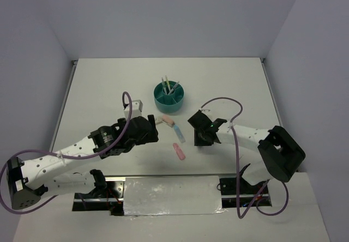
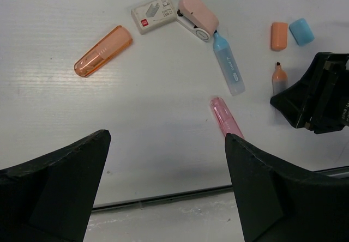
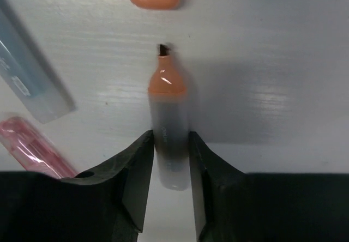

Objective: Sort the stationery into containers
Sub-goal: Pick up the pen from the center of the board.

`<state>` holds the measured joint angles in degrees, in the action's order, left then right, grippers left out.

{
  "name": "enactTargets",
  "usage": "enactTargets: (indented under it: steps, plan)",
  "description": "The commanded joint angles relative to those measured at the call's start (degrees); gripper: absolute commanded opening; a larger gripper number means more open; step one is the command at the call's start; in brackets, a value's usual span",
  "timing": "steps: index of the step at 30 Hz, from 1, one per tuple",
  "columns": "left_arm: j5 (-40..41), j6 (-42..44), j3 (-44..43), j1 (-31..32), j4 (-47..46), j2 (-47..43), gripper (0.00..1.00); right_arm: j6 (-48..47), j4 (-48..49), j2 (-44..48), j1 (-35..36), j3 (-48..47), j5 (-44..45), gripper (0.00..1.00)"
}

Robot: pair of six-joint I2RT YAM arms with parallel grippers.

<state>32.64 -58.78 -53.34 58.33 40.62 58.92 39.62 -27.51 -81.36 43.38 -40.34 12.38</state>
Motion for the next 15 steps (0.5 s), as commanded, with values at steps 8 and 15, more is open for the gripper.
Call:
enactTargets:
  steps: [8, 15]
  plan:
    - [1.2, 3.6, -6.3, 0.1, -4.0, 5.2, 0.99, 2.3, 1.1, 1.5, 2.1, 1.3, 2.2, 0.00]
    - [-1.1, 8.3, -17.9, -0.3, -7.8, 19.6, 0.99, 2.4, -19.0, 24.7, -0.7, -5.2, 12.2, 0.00]
